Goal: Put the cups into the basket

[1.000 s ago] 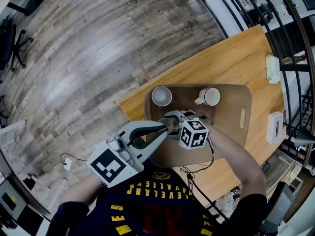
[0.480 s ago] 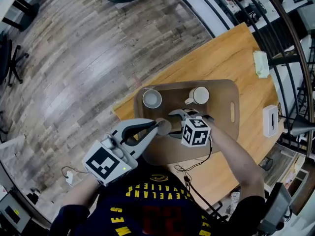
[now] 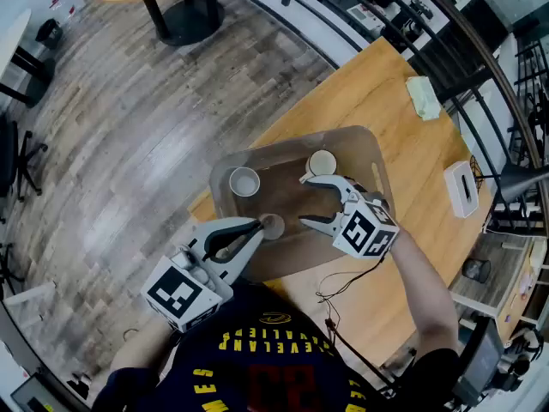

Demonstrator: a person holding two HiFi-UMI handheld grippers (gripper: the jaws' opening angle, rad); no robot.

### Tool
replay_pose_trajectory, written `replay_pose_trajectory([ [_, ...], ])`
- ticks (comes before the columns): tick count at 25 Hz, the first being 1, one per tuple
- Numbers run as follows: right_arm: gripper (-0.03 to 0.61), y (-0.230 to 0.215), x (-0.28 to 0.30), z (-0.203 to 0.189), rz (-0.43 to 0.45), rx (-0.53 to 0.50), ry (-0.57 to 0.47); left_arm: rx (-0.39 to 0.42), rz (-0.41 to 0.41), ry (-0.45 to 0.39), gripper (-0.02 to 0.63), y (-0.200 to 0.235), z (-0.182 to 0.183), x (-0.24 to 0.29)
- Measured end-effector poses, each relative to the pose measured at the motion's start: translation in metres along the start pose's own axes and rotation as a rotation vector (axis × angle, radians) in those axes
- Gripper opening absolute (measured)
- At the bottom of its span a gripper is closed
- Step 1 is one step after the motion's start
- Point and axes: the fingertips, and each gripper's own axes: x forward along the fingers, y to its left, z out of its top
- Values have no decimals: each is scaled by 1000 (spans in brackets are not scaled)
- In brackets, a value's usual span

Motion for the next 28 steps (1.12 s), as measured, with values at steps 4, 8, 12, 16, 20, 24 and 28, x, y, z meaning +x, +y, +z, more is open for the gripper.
replay_pose_trajectory([
  [4,301,-33,-69,34,-248,158,-231,26,-24,2,15,-20,1,6],
  [8,268,-29,-133,49,-407,300,-455,61,-58,6,15,-41,-1,13],
  [12,123,-3,-179,37,-557,390,-552,100,-103,6,14,-68,-6,21],
  [16,14,35,-210,22,-648,565,-707,146,-140,8,15,-89,-14,28],
  [20,12,81,-222,-10,-751,766,-760,149,-185,26,15,-122,-28,36],
  [24,13,137,-204,-45,-791,951,-719,177,-267,60,15,-164,-43,54],
  [28,13,176,-206,-67,-832,1024,-682,200,-347,88,15,-207,-58,71],
])
